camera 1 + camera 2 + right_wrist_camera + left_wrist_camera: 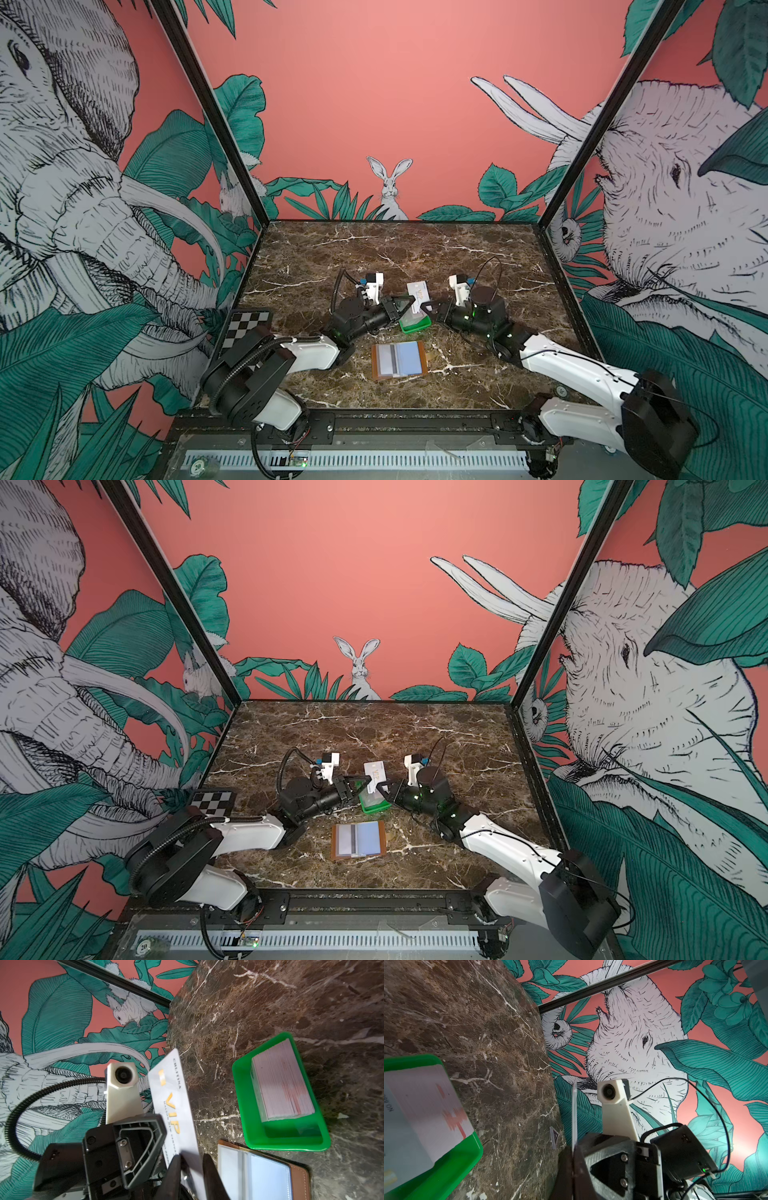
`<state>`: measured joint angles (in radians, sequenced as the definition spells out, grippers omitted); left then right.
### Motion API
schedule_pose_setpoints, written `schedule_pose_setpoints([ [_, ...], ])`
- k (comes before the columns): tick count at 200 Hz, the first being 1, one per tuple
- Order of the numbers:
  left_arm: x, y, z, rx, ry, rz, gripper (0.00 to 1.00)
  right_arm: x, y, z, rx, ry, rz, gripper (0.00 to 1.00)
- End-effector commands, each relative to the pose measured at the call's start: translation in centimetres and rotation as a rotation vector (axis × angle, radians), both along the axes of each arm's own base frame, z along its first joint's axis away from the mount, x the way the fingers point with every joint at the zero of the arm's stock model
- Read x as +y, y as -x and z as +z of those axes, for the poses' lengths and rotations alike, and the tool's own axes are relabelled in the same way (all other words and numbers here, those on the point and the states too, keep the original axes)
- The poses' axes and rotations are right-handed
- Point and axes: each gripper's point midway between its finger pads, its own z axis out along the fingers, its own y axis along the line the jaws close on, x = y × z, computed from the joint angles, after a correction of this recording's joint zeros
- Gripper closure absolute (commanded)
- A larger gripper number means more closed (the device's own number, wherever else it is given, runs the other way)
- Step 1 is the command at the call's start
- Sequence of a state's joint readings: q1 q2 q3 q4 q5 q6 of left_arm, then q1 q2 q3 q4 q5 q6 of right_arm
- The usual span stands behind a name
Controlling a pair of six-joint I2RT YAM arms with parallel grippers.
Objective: Put the credit cards into the card holder
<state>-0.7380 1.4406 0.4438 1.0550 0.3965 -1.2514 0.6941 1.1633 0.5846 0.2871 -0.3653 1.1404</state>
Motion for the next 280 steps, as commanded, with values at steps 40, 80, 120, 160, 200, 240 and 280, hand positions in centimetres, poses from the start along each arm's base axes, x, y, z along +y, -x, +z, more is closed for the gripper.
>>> schedule_pose_setpoints([
  [40, -0.2, 1.8, 1.1, -0.048, -0.037, -0.063, 1.0, 0.1, 1.3, 0.8, -0.04, -0.001, 0.055, 0.54],
  [80, 0.1, 2.3, -0.2, -0.021, -0.067, -0.075, 1.0, -1.7, 2.6, -0.9, -0.028, 0.101, 0.053, 0.46],
  [120, 1.2, 3.1, -1.9, 0.01, -0.154, -0.064, 1.0, -3.6, 4.0, -3.4, -0.014, 0.254, 0.082, 0.46],
  [160, 2.6, 4.4, -4.2, 0.073, -0.251, -0.067, 1.0, -5.4, 5.4, -5.6, 0.004, 0.402, 0.125, 0.48],
  [200, 4.0, 6.4, -8.0, 0.173, -0.372, -0.056, 1.0, -4.9, 7.1, -7.6, 0.002, 0.525, 0.202, 0.54],
  [240, 5.5, 7.7, -10.1, 0.219, -0.417, -0.027, 1.0, -2.9, 8.2, -9.1, 0.0, 0.582, 0.276, 0.64],
  [280, 7.0, 8.2, -11.1, 0.238, -0.445, 0.009, 1.0, -1.3, 8.6, -10.4, 0.012, 0.605, 0.317, 0.71],
])
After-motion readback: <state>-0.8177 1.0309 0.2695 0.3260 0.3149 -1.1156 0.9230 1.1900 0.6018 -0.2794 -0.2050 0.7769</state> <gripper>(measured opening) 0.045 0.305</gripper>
